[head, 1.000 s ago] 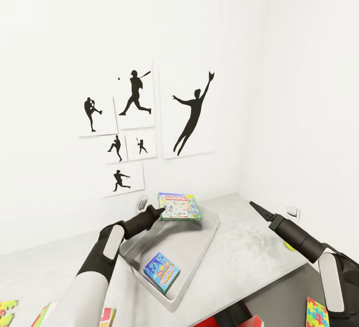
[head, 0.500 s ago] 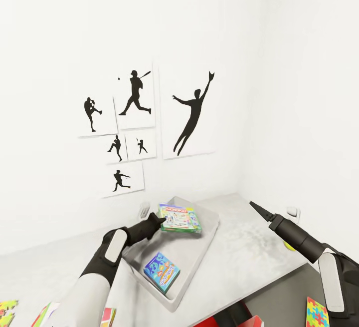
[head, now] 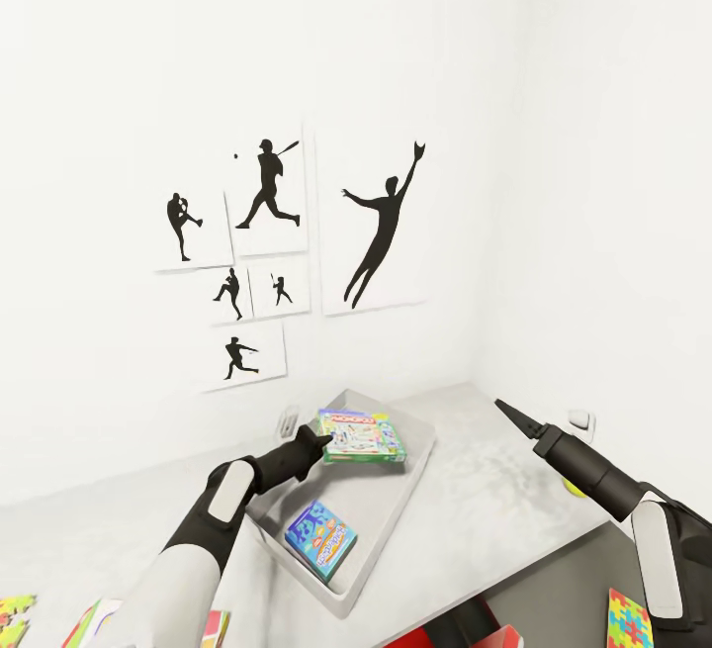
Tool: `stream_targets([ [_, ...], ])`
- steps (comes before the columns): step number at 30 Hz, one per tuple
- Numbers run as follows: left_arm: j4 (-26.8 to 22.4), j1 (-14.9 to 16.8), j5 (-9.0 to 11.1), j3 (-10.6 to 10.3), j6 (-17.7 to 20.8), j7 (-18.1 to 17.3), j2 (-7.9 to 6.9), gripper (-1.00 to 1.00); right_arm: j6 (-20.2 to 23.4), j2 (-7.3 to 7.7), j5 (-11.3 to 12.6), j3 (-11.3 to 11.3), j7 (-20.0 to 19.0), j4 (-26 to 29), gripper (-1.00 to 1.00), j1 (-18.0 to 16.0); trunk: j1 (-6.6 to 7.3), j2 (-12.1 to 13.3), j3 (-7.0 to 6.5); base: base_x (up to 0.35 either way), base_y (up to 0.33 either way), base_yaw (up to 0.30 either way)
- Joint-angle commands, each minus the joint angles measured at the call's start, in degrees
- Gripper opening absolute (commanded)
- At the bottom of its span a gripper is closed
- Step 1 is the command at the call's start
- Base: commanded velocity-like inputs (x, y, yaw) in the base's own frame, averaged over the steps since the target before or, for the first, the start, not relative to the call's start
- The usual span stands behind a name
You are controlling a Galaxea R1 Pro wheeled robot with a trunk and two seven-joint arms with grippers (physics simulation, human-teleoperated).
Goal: Put all the toys in the child's room - the three board games (two on the bed and one on the table), the two jigsaw puzzles on the table, and the tennis ball on the table - inside the toy box on the table in the child's room.
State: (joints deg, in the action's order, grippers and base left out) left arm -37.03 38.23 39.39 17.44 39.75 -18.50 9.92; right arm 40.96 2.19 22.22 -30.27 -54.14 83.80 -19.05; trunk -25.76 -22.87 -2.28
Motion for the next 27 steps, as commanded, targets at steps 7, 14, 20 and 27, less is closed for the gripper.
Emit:
stream_targets([
  [7,0.04,0.02,4.19,0.33,0.42,1.05,0.08,-1.0,0.34,-0.04,0.27,-0.88,-0.22,0.03,1.0,-0.03,-0.02,-0.05,0.03,0.0,0.0,0.0],
  [14,3.11,0.05,5.67,0.31,-1.95,2.64,0.08,-1.0,0.47,-0.03,0.31,-1.5,-0.26,0.05,1.0,-0.03,-0.02,-0.05,0.03,0.0,0.0,0.0],
  [20,5.29,0.26,5.35,0.46,-3.88,2.33,0.0,-1.0,0.43,-0.41,0.1,-1.51,-0.09,-0.28,1.0,-0.03,-0.02,-0.05,0.03,0.0,0.0,0.0],
  [27,4.68,0.24,4.82,0.58,-3.89,2.27,-0.25,-1.0,0.43,-1.03,0.12,-1.49,-0.07,-0.57,1.0,-0.03,-0.02,-0.05,0.03,0.0,0.0,0.0],
])
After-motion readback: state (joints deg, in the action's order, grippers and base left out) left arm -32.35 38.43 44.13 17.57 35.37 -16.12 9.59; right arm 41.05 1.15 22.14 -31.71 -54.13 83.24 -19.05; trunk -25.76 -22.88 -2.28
